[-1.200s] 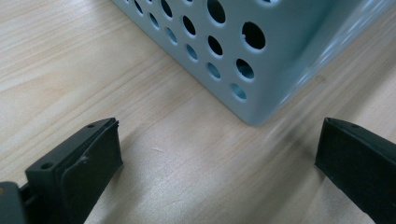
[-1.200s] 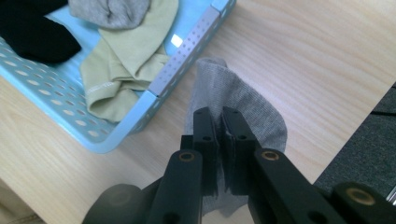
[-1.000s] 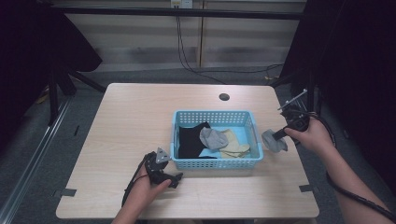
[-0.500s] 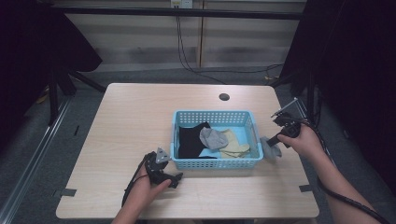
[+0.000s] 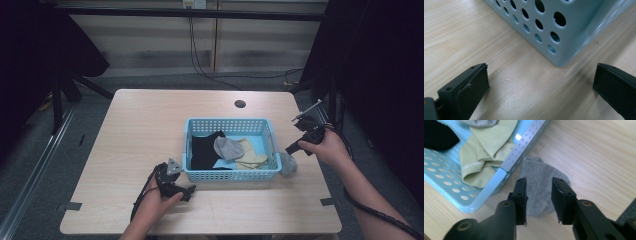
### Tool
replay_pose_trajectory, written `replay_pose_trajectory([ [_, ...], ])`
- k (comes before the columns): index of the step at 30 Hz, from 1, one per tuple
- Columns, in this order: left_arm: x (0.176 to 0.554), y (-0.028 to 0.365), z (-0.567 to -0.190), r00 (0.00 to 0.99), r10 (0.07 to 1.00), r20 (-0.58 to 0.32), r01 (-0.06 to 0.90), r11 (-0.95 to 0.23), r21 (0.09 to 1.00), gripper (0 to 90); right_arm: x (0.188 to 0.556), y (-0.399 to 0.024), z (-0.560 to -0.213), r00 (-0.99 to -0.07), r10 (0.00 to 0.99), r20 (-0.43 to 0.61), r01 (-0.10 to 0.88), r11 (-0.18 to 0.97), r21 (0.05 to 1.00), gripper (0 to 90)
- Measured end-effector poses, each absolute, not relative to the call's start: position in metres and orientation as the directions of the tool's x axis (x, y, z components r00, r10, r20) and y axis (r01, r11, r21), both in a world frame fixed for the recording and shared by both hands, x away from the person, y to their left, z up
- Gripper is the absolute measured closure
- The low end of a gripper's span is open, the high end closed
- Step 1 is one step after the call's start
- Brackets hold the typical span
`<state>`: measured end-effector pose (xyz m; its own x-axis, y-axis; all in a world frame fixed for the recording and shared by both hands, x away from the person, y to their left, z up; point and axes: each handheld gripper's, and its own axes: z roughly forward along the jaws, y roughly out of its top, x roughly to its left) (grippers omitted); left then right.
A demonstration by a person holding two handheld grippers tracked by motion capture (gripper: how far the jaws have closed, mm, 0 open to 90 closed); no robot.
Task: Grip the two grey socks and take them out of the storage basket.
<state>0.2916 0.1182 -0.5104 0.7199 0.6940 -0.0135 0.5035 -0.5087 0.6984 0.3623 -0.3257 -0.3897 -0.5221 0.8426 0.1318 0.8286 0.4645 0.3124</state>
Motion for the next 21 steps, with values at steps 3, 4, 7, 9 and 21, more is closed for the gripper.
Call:
replay_pose_trajectory([
  [3,0.292,0.118,-0.511,0.719,0.695,-0.013,0.503,-0.507,0.700,0.0,0.363,-0.324,-0.380,-0.513,0.847,0.140,0.831,0.448,0.331,55.3],
  [4,0.292,0.118,-0.511,0.719,0.695,-0.013,0.502,-0.507,0.701,0.0,0.363,-0.322,-0.377,-0.516,0.845,0.138,0.827,0.450,0.338,52.6],
  [7,0.292,0.118,-0.511,0.719,0.695,-0.013,0.502,-0.506,0.701,0.0,0.365,-0.314,-0.372,-0.511,0.847,0.147,0.823,0.433,0.367,44.7],
  [9,0.292,0.118,-0.511,0.719,0.695,-0.013,0.502,-0.506,0.701,0.0,0.367,-0.307,-0.370,-0.510,0.846,0.158,0.820,0.421,0.388,40.3],
  [21,0.292,0.118,-0.511,0.718,0.696,-0.014,0.503,-0.506,0.701,0.0,0.383,-0.248,-0.379,-0.578,0.802,0.148,0.768,0.475,0.430,32.1],
])
